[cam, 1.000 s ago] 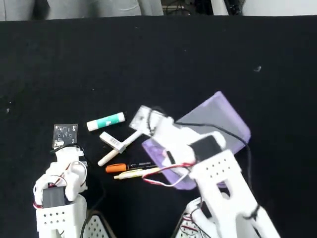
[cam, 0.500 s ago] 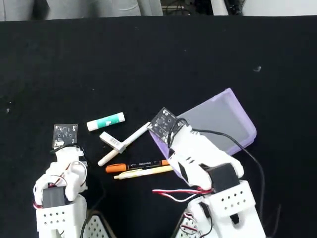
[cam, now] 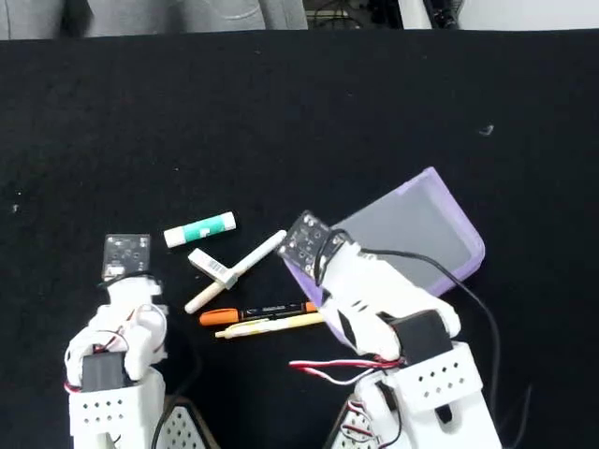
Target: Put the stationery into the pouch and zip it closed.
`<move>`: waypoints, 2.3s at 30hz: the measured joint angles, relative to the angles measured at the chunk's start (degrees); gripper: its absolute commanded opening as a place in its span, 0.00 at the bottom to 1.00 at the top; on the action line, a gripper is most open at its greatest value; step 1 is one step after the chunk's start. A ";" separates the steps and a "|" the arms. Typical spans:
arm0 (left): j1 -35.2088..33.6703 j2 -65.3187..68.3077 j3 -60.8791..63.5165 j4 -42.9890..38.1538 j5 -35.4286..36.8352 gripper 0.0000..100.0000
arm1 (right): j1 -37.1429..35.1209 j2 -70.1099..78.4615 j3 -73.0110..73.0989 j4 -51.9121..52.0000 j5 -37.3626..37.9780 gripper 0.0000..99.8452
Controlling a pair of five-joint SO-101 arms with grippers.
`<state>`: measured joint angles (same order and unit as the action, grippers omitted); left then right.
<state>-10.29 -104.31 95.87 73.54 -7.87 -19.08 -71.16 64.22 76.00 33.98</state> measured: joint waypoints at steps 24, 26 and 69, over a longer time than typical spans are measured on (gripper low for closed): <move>22.77 0.09 0.00 -24.35 -17.05 0.11 | -0.18 -0.09 -14.15 11.25 2.11 0.01; 24.88 0.09 0.00 -27.34 -17.32 0.18 | -3.08 -0.09 -16.09 13.80 2.11 0.01; 39.30 0.53 0.09 -36.66 -5.98 0.33 | -9.14 10.90 -25.41 22.68 1.32 0.01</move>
<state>29.01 -103.78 95.96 36.88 -13.85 -28.22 -60.26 38.81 98.68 35.30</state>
